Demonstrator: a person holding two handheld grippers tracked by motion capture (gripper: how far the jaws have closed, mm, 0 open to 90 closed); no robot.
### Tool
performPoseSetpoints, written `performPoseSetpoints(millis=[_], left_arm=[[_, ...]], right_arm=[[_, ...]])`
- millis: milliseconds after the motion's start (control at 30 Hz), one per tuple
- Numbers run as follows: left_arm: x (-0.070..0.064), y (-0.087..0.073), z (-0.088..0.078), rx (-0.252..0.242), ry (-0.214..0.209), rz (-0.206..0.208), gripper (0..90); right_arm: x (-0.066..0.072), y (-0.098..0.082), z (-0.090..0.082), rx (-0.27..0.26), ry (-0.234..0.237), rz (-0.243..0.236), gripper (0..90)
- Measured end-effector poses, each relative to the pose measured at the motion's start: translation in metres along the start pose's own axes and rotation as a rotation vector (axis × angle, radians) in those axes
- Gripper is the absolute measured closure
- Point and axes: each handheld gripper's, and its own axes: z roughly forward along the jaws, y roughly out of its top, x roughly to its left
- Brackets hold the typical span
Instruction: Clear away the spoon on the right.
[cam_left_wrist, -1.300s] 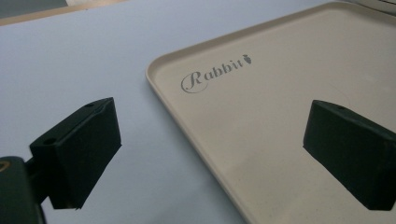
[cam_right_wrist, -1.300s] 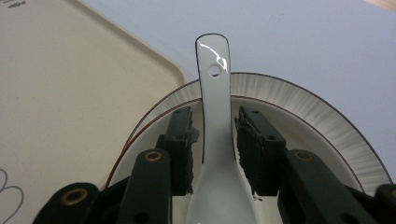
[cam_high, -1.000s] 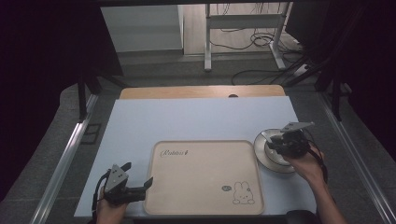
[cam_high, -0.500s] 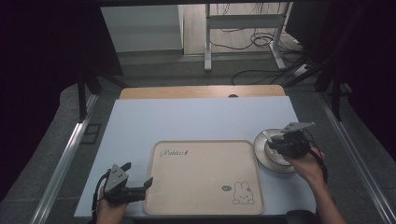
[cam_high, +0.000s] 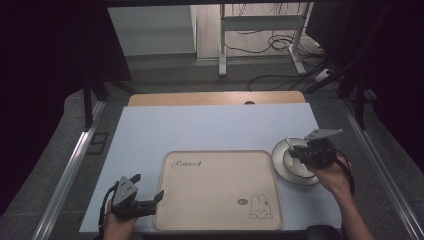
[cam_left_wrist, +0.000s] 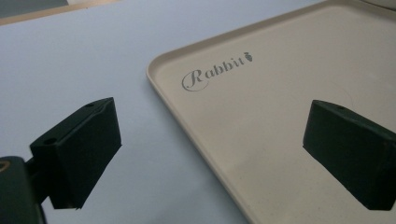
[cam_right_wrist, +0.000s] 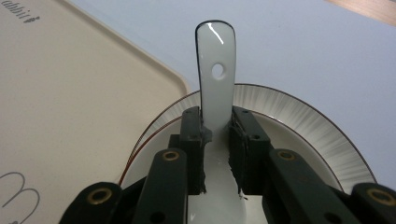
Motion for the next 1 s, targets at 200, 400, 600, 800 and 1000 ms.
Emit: performPoseSetpoints(millis=[200, 400, 600, 800, 1000], left_arm=[[0.000, 0.000, 0.000, 0.000, 0.000, 0.000, 4.1], [0.000, 0.000, 0.000, 0.001, 0.000, 0.000, 4.1], [0.000, 0.000, 0.000, 0.001, 0.000, 0.000, 4.1], [0.000, 0.000, 0.000, 0.001, -0.001, 0.001, 4.2], [0.000, 0.000, 0.000, -0.003, 0.000, -0.001, 4.1]], right_arm=[[0.001, 0.005, -0.005, -0.004, -0.002, -0.002, 76.4], [0.002, 0.009, -0.012, -0.008, -0.007, -0.011, 76.5], [0.005, 0.015, -0.019, -0.010, -0.008, -0.017, 76.6], [0.009, 0.021, -0.027, -0.015, -0.003, -0.024, 76.6], [0.015, 0.029, -0.039, -0.013, 0.009, -0.032, 76.7]])
